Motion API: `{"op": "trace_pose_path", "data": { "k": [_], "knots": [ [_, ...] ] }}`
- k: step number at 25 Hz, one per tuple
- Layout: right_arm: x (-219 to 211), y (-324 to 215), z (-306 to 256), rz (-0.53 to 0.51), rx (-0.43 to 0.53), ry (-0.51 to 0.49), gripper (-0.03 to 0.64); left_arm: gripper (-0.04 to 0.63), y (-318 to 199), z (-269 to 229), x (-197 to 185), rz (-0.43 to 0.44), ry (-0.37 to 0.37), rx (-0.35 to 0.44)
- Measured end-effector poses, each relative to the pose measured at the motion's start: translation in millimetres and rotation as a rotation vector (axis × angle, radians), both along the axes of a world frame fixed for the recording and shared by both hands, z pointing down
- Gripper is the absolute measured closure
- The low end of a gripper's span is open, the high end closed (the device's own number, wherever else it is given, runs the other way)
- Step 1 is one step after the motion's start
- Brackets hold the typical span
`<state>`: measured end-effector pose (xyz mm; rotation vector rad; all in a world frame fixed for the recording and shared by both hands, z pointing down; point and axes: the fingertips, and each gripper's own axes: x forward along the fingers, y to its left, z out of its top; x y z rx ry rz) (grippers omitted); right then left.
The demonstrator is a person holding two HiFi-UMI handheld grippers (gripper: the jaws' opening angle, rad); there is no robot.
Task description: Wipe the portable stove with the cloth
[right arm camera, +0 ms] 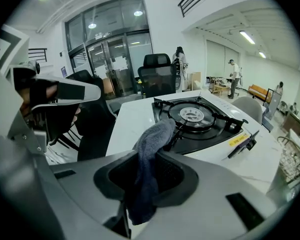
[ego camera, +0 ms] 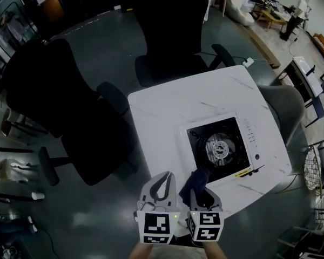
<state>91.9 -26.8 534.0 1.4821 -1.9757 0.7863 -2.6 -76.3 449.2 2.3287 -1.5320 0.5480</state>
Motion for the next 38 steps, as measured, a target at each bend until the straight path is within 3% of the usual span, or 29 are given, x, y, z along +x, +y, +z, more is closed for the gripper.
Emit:
{"op": "trace_pose_path", "data": {
  "k": [16, 38],
  "knots": [
    [-6, -19, 7, -0.021, -0.082, 0.085, 0.52, 0.574, -3, -2, -14, -0.056, 0.007, -0.003],
    [-15, -55, -3, -0.127, -0.14, 0.11, 0.52, 0.574, -19, -12, -29, -0.113, 0.021, 0.017]
  ]
}}
